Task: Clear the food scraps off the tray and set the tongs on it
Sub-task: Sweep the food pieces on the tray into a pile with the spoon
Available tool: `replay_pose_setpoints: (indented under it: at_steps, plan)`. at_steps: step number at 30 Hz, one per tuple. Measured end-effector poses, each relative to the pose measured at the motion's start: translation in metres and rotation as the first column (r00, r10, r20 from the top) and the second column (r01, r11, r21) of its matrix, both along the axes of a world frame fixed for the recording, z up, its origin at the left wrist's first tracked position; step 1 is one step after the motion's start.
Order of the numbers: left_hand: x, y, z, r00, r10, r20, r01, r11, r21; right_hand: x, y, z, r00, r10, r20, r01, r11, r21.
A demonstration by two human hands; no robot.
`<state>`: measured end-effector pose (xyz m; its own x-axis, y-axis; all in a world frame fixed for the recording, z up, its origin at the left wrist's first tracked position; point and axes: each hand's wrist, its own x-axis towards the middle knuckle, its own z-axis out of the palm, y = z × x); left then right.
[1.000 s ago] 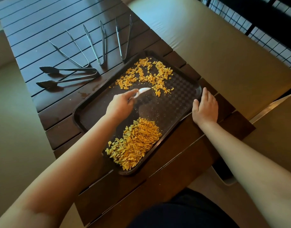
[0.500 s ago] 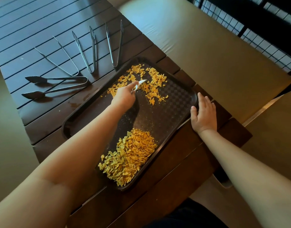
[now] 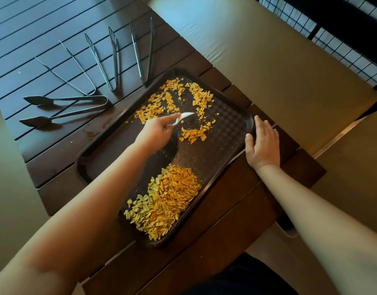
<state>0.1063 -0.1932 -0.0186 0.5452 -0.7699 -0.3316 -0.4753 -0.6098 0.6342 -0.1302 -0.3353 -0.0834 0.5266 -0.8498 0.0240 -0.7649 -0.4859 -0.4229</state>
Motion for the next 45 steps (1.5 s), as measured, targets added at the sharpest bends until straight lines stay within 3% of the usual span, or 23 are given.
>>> replay_pose_setpoints:
  at_steps: [5,10,15,17,20,23,27,32,34,39,45]
  plan:
    - [-0.005,-0.021,-0.005,1.0,0.008,0.026,-0.009,0.999,0.047,0.0,0.001,-0.001,1.0,-0.005,0.018,0.005,1.0,0.001]
    - [-0.015,-0.019,-0.005,0.987,-0.163,0.019,0.16,0.983,0.084,0.0,0.0,0.0,1.0,-0.007,0.02,0.007,1.0,-0.004]
    - [-0.012,0.004,0.008,0.953,-0.297,0.064,0.276,0.935,0.224,0.0,-0.001,-0.002,1.0,-0.005,0.019,0.005,1.0,-0.005]
    - [-0.009,0.011,0.009,0.972,-0.234,0.037,0.226,0.962,0.154,0.0,-0.001,-0.002,1.0,-0.006,0.016,0.006,1.0,-0.009]
    - [0.0,0.017,0.005,0.999,0.036,0.03,-0.035,0.999,-0.037,0.0,-0.002,-0.002,1.0,-0.009,0.014,0.009,1.0,-0.004]
    - [0.006,0.018,-0.002,0.983,0.178,0.04,-0.178,0.984,-0.013,0.0,-0.001,-0.002,1.0,-0.009,0.009,0.009,1.0,-0.007]
    - [-0.003,0.025,-0.007,0.993,0.122,-0.005,-0.121,0.992,0.021,0.0,0.001,-0.001,1.0,-0.006,0.009,0.006,1.0,-0.004]
    - [-0.012,0.035,-0.005,0.995,-0.093,-0.019,0.095,0.989,0.118,0.0,0.001,0.0,1.0,-0.008,0.019,0.008,1.0,-0.003]
    - [-0.012,0.035,-0.004,0.998,-0.059,-0.031,0.061,0.995,0.077,0.0,0.001,0.001,1.0,-0.009,0.015,0.009,1.0,-0.004]
    - [-0.005,0.026,-0.005,0.966,0.253,-0.047,-0.254,0.966,-0.036,0.0,0.0,-0.001,1.0,-0.011,0.007,0.011,1.0,0.002]
    - [-0.018,0.009,-0.006,0.993,0.103,-0.052,-0.103,0.995,0.0,0.0,-0.001,0.0,1.0,-0.016,0.004,0.016,1.0,0.001]
